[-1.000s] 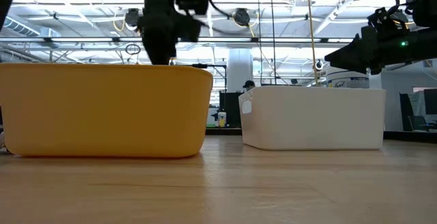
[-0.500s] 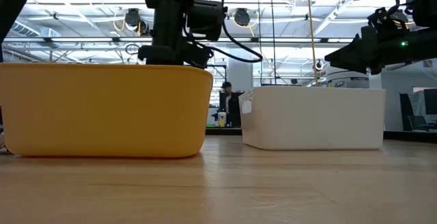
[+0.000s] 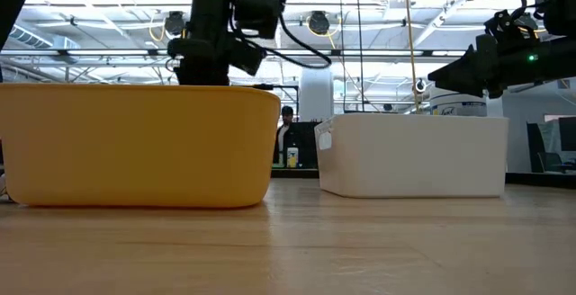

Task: Pick & Place First Aid Supplies
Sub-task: Put the orange sachet into the orange bin

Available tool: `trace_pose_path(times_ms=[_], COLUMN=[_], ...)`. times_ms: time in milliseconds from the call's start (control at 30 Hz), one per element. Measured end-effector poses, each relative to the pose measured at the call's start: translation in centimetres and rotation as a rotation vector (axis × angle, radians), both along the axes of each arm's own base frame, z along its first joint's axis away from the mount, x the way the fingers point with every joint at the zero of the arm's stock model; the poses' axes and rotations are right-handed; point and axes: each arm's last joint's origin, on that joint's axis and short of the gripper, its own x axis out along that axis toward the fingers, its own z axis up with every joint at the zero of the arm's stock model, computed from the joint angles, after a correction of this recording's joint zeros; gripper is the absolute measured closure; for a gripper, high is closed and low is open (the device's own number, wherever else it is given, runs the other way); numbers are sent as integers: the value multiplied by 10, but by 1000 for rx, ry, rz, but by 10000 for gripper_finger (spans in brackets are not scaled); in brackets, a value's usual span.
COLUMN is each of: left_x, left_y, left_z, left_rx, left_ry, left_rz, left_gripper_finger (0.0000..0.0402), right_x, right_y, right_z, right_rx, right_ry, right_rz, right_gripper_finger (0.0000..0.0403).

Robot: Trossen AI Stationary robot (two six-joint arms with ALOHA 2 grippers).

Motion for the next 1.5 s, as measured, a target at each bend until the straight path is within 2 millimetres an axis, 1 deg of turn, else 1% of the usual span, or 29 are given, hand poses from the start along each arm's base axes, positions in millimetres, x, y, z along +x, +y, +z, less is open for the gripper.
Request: trace_pose_path(times_ms=[133, 233, 467, 667, 833, 933, 1067, 1300, 1500], left_x=[-9, -21, -62, -93, -112, -117, -119, -116, -122], left_y=[9, 16, 44, 69, 90, 98, 99, 88, 82], left_z=[14, 16, 7, -4, -12, -14, -27, -58, -80], left_rx=[11, 12, 80, 67, 55, 49, 51, 62, 67], left_ry=[-44, -47, 2, 51, 83, 73, 46, -14, -38], left_rz=[19, 26, 196, 330, 455, 499, 518, 505, 527], left_gripper_finger=[164, 152, 133, 135, 143, 143, 137, 133, 133], right_x=[0, 0, 0, 0, 0, 0, 0, 0, 0], right_y=[0, 0, 0, 0, 0, 0, 0, 0, 0], right_z=[0, 0, 0, 0, 0, 0, 0, 0, 0], right_rx=[0, 0, 0, 0, 0, 0, 0, 0, 0], right_ry=[0, 0, 0, 0, 0, 0, 0, 0, 0], right_rz=[0, 0, 0, -1, -1, -1, 0, -1, 0], right_gripper_finger=[141, 143, 142, 140, 140, 143, 144, 140, 140])
